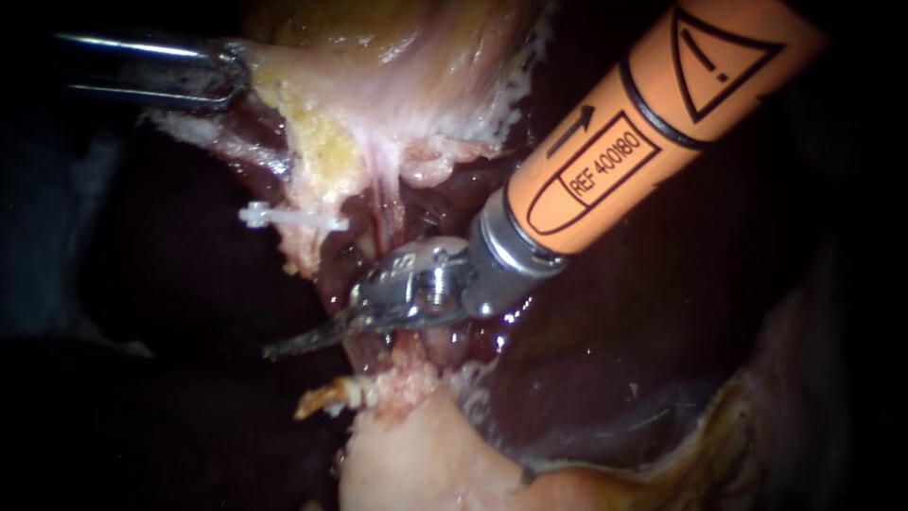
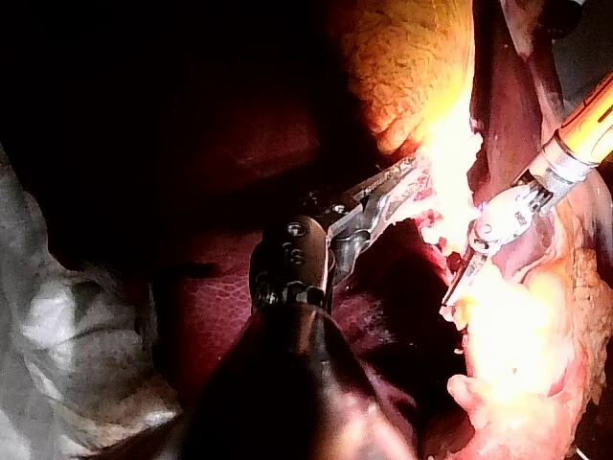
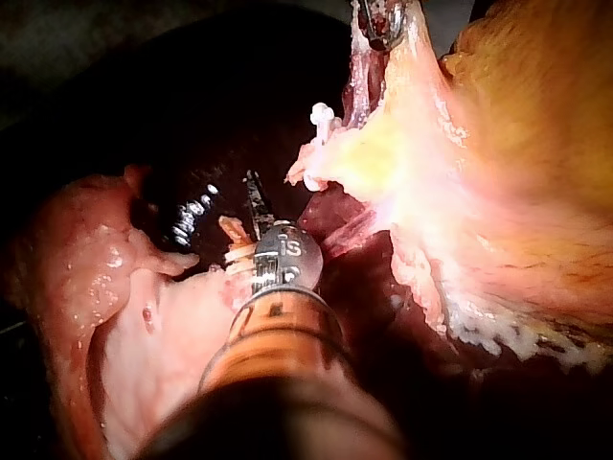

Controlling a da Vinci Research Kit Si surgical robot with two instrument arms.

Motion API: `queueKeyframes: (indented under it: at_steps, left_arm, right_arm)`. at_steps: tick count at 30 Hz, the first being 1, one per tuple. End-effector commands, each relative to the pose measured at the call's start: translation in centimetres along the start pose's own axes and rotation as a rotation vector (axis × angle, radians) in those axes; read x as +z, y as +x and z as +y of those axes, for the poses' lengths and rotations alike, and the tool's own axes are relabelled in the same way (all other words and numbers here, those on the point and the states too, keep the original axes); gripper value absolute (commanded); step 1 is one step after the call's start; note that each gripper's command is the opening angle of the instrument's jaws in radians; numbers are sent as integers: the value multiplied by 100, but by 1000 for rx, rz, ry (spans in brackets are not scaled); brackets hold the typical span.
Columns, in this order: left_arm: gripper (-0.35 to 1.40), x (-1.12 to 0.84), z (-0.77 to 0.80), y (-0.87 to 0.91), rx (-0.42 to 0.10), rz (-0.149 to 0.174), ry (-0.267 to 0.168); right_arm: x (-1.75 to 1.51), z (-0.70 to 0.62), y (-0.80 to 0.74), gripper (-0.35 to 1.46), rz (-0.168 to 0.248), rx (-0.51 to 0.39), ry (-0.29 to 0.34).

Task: Go back from the cut left tube

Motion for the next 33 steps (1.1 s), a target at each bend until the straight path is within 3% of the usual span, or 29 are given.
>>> queueKeyframes:
  at_steps: [1, 4, 8, 11, 19, 22, 25, 28, 33]
  left_arm:
    - [-35, 0, 0, 0, 0, 0, 0]
    - [-35, 0, 0, 0, 0, 0, 0]
    - [-35, 0, 0, 0, 0, 0, 0]
    - [-35, 0, -1, 0, 0, 0, 0]
    - [-35, -1, -1, 0, 0, -1, -1]
    - [-35, -1, -2, 0, 1, -1, -1]
    - [-35, -1, -3, 0, 1, -1, -1]
    - [-35, -1, -4, 0, 1, -1, -1]
    - [-35, -1, -5, 0, 1, -1, -1]
  right_arm:
    - [0, 0, -1, -35, 0, 1, 0]
    - [1, -2, -1, -35, -1, 0, 1]
    - [5, -5, 2, 89, 11, 15, 0]
    - [8, -9, 5, 115, 52, 23, 9]
    - [1, -17, 2, 128, 72, 26, -7]
    - [-17, -30, -3, 141, 101, 18, -119]
    - [-48, -49, -8, 143, 124, -51, -281]
    - [-84, -69, -14, 143, 122, -95, -348]
    - [-145, -93, -30, 143, 44, -147, -458]
